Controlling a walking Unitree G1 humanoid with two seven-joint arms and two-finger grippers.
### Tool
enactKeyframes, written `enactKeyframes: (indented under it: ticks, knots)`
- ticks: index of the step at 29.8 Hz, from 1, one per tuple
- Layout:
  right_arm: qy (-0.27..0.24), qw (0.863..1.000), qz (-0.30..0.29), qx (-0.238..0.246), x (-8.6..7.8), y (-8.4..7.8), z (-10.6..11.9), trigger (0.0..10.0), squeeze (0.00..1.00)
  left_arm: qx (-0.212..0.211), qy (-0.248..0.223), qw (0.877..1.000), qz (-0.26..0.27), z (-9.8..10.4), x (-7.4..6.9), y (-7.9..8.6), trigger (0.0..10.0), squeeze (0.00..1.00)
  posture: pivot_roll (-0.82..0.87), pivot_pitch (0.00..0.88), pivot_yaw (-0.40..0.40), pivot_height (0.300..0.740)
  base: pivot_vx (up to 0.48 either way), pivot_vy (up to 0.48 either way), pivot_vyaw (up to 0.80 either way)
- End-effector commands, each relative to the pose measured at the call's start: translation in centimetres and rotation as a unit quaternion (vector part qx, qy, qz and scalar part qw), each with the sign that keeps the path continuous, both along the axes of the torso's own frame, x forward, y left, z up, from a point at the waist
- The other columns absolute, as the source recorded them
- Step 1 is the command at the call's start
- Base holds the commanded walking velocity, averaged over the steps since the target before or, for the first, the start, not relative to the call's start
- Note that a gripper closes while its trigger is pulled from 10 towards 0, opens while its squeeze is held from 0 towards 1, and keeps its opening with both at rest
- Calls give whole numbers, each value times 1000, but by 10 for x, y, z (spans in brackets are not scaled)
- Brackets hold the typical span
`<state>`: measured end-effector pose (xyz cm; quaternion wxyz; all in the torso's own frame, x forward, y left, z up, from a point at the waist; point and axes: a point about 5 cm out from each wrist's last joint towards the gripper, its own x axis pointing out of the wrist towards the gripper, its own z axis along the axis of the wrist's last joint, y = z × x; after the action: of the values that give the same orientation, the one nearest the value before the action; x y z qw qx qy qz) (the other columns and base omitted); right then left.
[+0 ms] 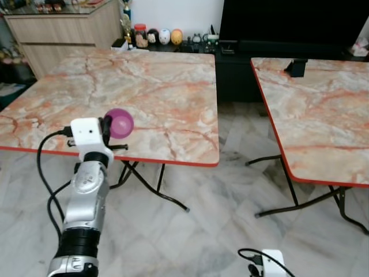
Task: Setting the table
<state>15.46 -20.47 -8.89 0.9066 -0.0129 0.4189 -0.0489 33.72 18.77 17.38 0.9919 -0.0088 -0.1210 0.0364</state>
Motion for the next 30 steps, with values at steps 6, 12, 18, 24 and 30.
enactKeyframes:
  ticks: [6, 12, 18, 24, 30]
  knots:
    - [-2, 1000, -4, 11, 1, 6, -1, 10000, 0, 2, 3, 1000, 8, -2, -3, 8, 10000, 0, -54, 0, -31, 740, 0, -407, 0]
    - [-4, 1000, -4, 10, 2, 7, 0, 10000, 0, 3, 1, 1000, 11, -2, -3, 9, 10000, 0, -53, 0, -33, 740, 0, -409, 0]
    - [0, 1000, -14, 11, 3, 7, -1, 10000, 0, 2, -5, 1000, 6, 0, -2, 9, 10000, 0, -54, 0, -33, 740, 0, -408, -349]
    - [9, 1000, -16, 11, 0, 5, -2, 10000, 0, -1, -11, 1000, 5, 3, -2, 8, 10000, 0, -56, 0, -29, 740, 0, -408, -672]
    - [16, 1000, -18, 10, -4, 1, -3, 10000, 0, -1, -12, 1000, 6, 4, -1, 10, 10000, 0, -56, 0, -25, 740, 0, -406, -669]
